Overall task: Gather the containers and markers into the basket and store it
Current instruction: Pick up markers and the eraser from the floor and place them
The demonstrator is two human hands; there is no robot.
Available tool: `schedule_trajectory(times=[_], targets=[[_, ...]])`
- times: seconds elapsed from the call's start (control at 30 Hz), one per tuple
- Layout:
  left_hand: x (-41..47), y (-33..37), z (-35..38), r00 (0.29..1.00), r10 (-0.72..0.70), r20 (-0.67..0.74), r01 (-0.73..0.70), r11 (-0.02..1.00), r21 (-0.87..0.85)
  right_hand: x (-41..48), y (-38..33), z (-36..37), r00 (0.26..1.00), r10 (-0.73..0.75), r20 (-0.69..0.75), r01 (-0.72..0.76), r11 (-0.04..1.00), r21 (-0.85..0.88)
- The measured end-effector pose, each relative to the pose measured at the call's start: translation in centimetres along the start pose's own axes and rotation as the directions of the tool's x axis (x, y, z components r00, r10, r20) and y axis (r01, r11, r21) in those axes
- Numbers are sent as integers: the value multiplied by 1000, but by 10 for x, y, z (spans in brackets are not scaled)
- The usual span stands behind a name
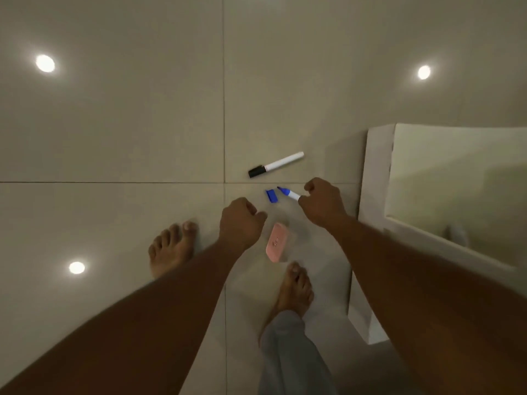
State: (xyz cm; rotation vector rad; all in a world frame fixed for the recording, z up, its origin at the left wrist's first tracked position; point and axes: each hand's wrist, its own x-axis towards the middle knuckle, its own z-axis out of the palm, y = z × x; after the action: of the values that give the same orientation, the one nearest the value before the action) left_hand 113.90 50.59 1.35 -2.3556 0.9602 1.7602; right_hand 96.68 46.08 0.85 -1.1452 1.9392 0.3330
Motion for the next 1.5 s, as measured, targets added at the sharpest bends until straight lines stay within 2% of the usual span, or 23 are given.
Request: schedule_trajectory(times=[0.13, 0.27, 0.33, 0.5, 0.6, 0.77, 0.93, 1.07, 1.2, 1.3, 1.4, 1.5], targets=[[43, -2, 54, 991, 29, -128, -42, 994, -97, 26, 39, 27, 989, -140, 43, 144, 981, -132], [62, 1, 85, 934, 53, -353, -32, 997, 64, 33, 63, 44, 963, -264, -57, 238, 928, -286], [62, -3, 88, 919, 97, -381, -69, 994, 86, 33, 66, 46, 947, -313, -70, 279, 913, -299], [39, -12, 62, 938, 289, -194, -277, 957, 85, 16, 68, 24, 932, -360, 35, 360, 914, -185], [23, -6, 39, 937, 336, -97, -332, 941, 58, 1, 64, 3, 904, -412, 113, 427, 872, -238], [5, 11, 17, 915, 404, 2, -401, 909, 111, -16, 55, -20, 888, -428, 170, 460, 833, -307], [-8, 18, 17, 884, 466, 38, -466, 870, 160, -27, 49, -21, 878, -437, 195, 478, 803, -355], [-14, 15, 17, 857, 508, 88, -510, 810, 289, -34, 52, -19, 862, -482, 155, 500, 759, -416], [-17, 8, 12, 850, 513, 119, -521, 787, 329, -43, 52, -19, 841, -528, 122, 527, 745, -409], [-22, 5, 9, 858, 504, 100, -510, 813, 282, -48, 52, -19, 837, -534, 116, 530, 741, -413], [-26, 5, 8, 877, 477, 58, -479, 855, 199, -51, 53, -17, 861, -496, 115, 504, 802, -320], [-28, 7, 9, 868, 489, 88, -497, 846, 195, -51, 53, -17, 866, -480, 145, 500, 817, -286]])
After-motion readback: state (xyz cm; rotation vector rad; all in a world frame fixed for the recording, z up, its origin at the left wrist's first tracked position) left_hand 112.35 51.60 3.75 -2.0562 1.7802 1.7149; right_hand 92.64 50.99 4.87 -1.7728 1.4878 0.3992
